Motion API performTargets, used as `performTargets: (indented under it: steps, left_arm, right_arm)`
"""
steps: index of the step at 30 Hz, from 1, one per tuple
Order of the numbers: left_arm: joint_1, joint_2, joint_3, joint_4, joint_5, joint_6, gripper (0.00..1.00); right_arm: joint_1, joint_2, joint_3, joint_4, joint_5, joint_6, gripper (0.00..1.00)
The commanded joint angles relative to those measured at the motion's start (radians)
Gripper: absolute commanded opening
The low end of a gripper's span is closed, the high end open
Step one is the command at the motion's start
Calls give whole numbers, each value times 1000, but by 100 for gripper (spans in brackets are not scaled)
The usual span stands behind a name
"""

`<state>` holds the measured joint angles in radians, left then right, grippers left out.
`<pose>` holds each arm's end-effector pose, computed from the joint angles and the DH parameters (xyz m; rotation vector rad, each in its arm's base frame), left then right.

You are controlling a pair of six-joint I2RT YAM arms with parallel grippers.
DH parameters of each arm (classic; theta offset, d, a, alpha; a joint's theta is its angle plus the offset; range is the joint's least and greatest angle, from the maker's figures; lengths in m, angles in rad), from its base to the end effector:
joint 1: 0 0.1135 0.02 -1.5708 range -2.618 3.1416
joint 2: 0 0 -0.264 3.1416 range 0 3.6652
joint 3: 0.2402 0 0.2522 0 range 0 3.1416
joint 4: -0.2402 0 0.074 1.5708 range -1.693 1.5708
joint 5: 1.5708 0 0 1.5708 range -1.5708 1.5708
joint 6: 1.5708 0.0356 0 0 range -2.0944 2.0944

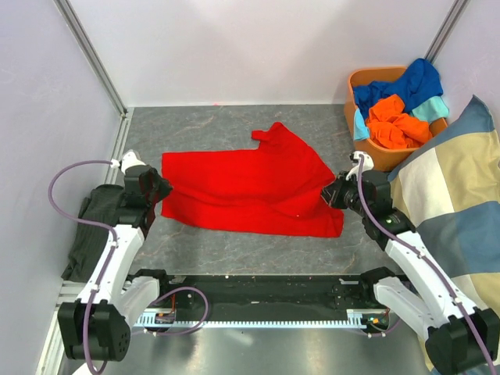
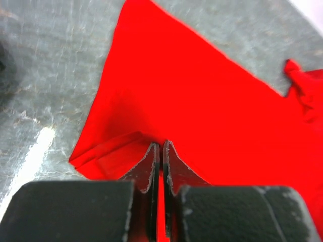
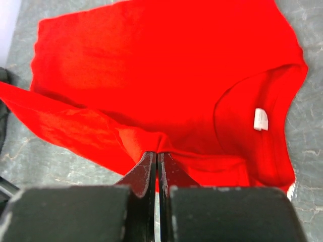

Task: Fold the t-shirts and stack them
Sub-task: Flatten out the tshirt

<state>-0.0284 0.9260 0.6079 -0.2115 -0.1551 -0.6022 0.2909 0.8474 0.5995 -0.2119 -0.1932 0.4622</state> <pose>0.2071 -0.0004 0.2497 -0.6836 1.9865 -0.2181 0.1849 0.0625 0.2611 0.0534 2.0866 0.6633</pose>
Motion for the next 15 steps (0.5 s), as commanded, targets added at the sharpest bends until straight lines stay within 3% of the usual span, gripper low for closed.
performTargets:
  steps: [1,9,15]
  left_arm:
    - [1,-55,150,-23,54,21,2]
    - [1,-280,548,-273,235,153,2]
    - [-7,-363,722,-430,183,127,2]
  right_arm:
    - [2,-44,173,-73,11,-26,0]
    - [5,-125,663,-482,63,-138,0]
    - [4,-149,896,-627,89,-148,0]
